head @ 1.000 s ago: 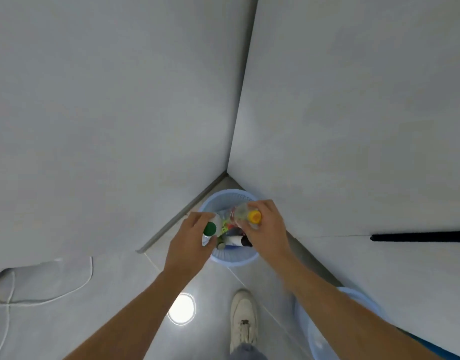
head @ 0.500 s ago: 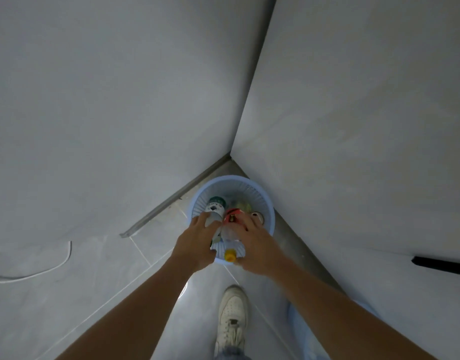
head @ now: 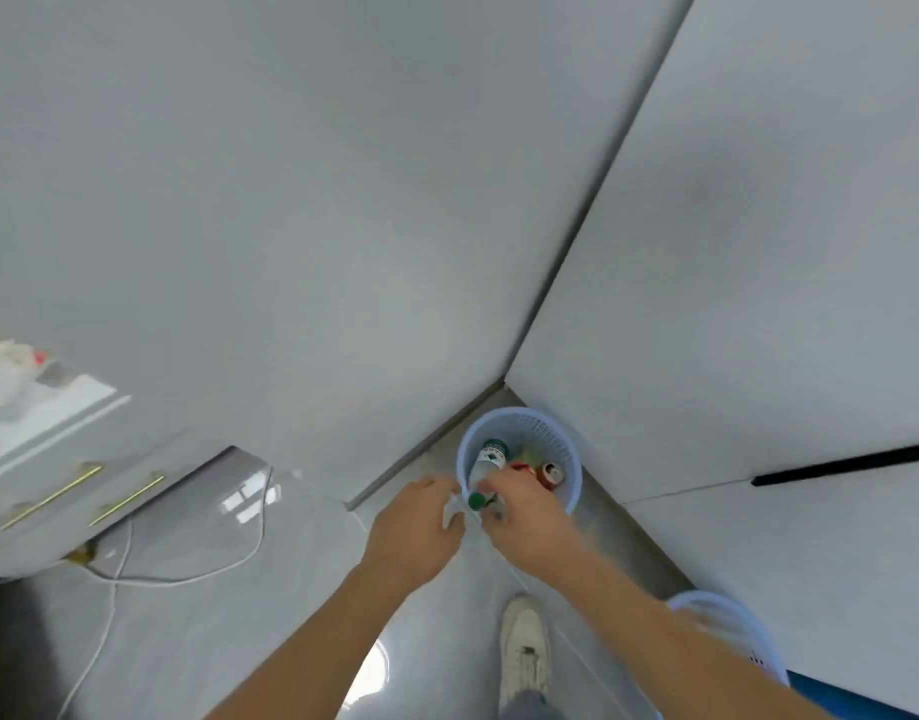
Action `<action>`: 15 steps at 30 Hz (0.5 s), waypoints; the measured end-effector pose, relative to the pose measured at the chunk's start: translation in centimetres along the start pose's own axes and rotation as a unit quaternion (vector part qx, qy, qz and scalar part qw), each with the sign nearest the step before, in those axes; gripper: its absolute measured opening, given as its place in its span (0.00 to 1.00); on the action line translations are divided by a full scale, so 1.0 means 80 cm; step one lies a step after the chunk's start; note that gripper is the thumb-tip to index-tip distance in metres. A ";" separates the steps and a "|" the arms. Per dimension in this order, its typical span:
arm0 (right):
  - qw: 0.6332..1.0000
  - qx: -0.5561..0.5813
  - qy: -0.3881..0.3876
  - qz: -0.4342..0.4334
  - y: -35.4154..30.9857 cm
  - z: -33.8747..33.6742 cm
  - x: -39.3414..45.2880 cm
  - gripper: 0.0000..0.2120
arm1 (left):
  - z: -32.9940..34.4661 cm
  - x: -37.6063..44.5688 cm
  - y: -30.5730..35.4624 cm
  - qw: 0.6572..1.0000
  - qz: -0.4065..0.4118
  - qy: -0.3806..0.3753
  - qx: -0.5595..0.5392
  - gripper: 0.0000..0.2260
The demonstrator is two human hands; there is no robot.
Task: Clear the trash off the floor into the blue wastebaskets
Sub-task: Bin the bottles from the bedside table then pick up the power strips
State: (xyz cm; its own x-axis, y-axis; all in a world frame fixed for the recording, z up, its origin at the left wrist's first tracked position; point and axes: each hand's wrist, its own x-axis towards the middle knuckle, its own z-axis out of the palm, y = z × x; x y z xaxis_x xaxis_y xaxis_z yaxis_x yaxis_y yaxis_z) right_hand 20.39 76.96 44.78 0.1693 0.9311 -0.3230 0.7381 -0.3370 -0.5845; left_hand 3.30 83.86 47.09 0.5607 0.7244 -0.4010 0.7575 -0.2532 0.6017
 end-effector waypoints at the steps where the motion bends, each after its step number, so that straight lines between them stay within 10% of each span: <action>1: 1.000 0.004 0.002 -0.007 -0.036 0.001 -0.019 0.13 | -0.027 -0.034 -0.005 1.000 -0.010 0.007 -0.004 0.15; 15: 0.983 0.040 -0.120 -0.135 -0.591 0.080 -0.085 0.09 | -0.408 -0.418 -0.250 0.960 -0.195 0.170 -0.104 0.04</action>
State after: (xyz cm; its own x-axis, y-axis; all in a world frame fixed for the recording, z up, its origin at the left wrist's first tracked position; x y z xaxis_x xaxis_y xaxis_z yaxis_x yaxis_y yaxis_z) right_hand -19.85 85.64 69.83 -0.1917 0.9318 -0.3082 0.6795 -0.1006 -0.7268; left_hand -41.48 85.61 71.00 0.0792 0.9143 -0.3972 0.7847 0.1886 0.5905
